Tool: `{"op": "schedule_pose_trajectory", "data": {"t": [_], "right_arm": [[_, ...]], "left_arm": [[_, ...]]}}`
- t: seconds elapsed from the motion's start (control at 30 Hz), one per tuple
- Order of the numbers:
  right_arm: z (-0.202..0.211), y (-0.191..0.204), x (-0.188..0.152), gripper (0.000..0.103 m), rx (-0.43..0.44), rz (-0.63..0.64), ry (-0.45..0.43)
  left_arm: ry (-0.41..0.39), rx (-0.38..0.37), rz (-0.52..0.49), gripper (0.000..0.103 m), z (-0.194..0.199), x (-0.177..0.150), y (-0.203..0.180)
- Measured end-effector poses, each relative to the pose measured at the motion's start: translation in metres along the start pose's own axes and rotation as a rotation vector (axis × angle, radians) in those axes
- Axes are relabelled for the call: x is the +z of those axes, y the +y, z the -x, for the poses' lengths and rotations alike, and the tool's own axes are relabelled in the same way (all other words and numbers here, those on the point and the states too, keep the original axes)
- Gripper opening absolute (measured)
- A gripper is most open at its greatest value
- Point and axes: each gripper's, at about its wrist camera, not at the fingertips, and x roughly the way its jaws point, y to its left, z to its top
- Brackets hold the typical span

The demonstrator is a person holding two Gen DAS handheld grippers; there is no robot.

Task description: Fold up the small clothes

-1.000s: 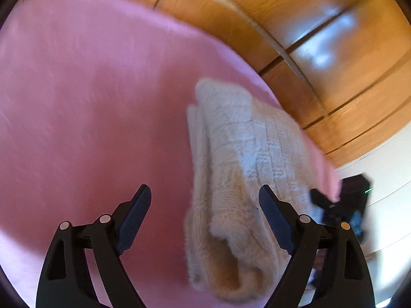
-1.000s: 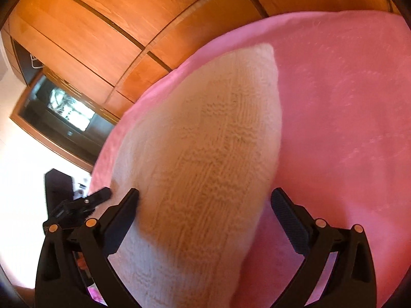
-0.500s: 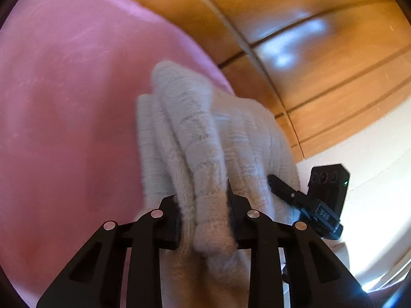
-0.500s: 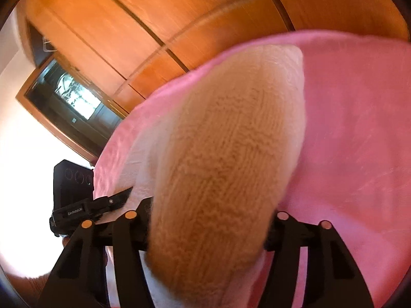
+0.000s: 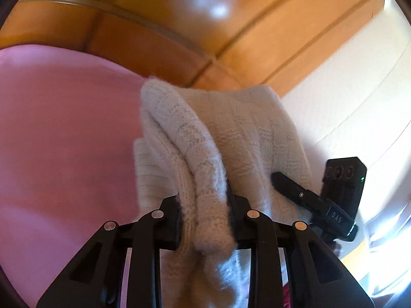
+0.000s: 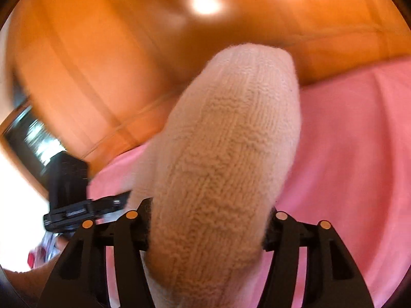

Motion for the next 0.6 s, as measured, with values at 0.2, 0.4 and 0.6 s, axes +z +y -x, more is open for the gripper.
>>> {"op": "schedule_pose_trajectory", "data": {"t": [0.2, 0.4, 0.6], "right_arm": [[-0.003, -0.097, -0.047, 0.088, -0.139, -0.168, 0.04], [0.026, -0.07, -0.05, 0.082, -0.251, -0.088, -0.034], [0.049, 0.004, -0.051, 0.054, -0.351, 0.12, -0.151]], "left_arm": [[0.158, 0.189, -0.055, 0.035, -0.093, -0.016, -0.004], [0.076, 0.311, -0.056, 0.044, -0.059, -0.016, -0.019], [-0.127, 0.367, -0.153, 0.044, -0.023, -0.023, -0.051]]}}
